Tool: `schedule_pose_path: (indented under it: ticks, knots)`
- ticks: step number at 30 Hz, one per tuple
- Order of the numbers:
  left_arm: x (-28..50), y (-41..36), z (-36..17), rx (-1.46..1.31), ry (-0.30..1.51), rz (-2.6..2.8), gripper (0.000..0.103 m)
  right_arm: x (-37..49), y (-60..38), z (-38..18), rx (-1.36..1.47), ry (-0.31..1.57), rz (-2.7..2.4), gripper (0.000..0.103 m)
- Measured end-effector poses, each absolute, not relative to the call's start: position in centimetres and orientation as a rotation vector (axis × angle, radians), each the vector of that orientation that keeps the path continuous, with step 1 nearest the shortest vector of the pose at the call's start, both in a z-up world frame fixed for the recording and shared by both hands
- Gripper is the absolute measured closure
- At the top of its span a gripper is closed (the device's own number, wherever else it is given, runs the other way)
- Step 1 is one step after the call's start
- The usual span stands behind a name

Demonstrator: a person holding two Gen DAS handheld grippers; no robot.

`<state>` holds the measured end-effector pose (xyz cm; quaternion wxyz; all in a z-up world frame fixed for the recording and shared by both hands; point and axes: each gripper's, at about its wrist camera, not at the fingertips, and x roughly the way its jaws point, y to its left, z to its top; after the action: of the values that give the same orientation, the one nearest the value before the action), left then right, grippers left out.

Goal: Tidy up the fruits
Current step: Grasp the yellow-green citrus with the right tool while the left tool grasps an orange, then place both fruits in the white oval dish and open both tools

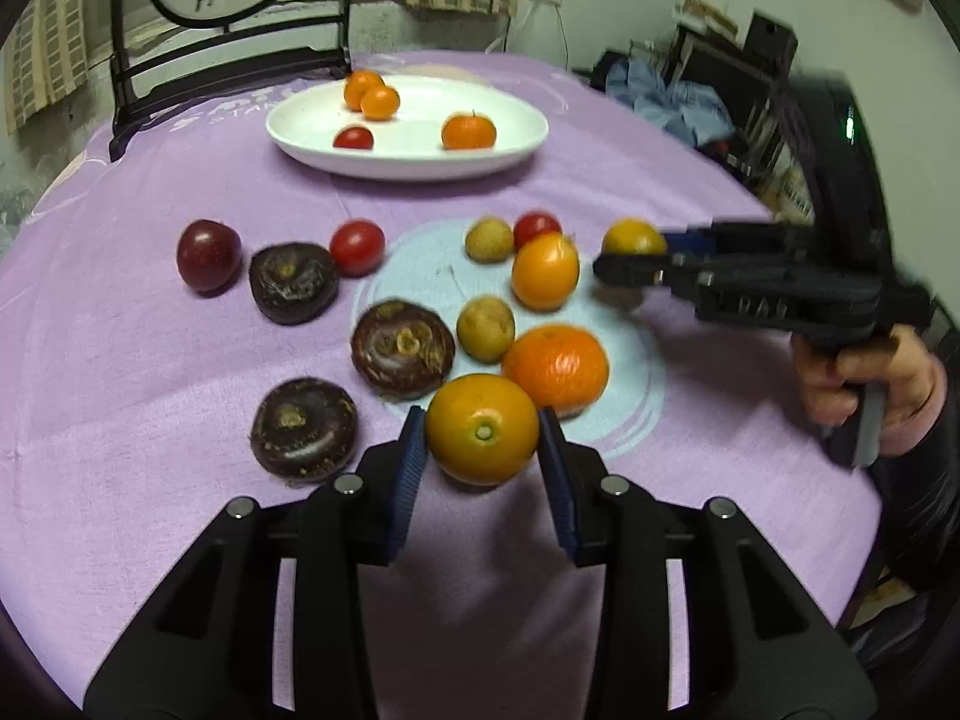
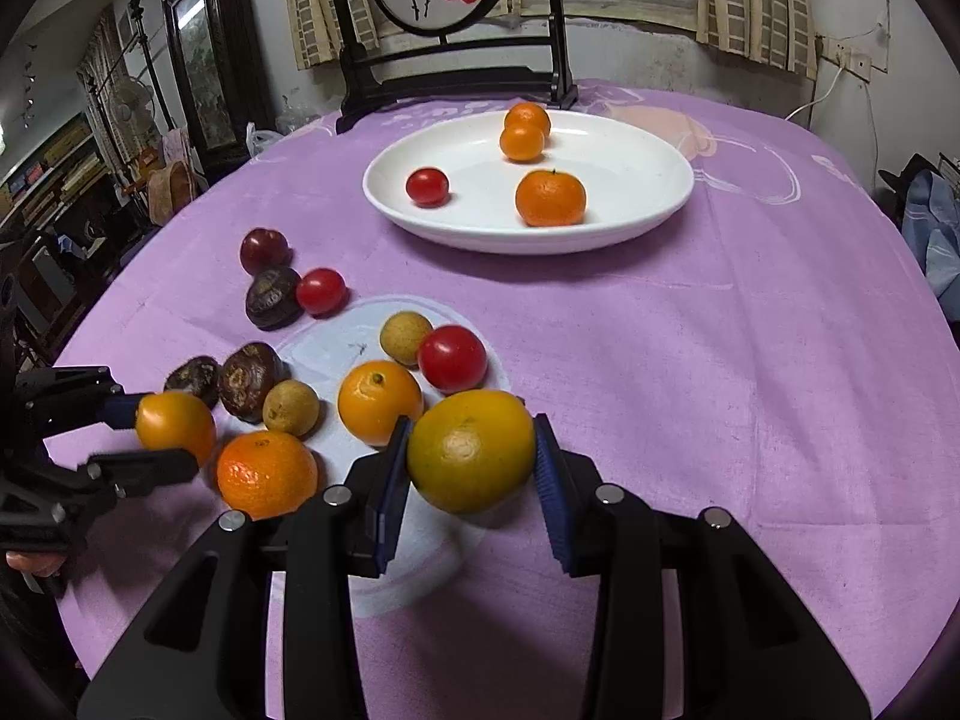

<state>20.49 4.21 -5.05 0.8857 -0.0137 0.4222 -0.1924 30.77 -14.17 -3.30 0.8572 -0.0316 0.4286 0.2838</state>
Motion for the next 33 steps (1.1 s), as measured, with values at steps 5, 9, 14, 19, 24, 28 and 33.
schedule_pose_path:
  ticks: [5,9,14,19,24,28,33]
  knots:
    - [22.0,6.6,-2.8,-0.171,0.804,-0.351,0.065,32.3,-14.9,-1.3,0.066,0.788,0.598,0.064]
    - [25.9,7.2,-0.3,-0.209,0.780,-0.299,0.065,35.8,-14.7,-0.2,0.125,0.706,0.529,0.064]
    - [33.2,4.7,1.1,-0.155,0.800,-0.216,0.065,41.4,-13.9,-1.0,0.148,0.723,0.459,0.064]
    - [38.4,1.5,-0.4,-0.096,0.851,-0.203,0.065,44.3,-13.7,-2.6,0.138,0.766,0.440,0.064]
    - [40.6,0.4,-2.5,-0.050,0.922,-0.183,0.065,45.0,-13.9,-3.0,0.143,0.785,0.432,0.051]
    - [40.0,0.8,-2.0,-0.076,0.914,-0.192,0.030,43.7,-14.7,-1.5,0.174,0.768,0.444,0.046]
    - [35.3,2.7,2.6,-0.056,0.759,-0.172,0.007,39.3,-14.4,1.0,0.173,0.717,0.507,0.044]
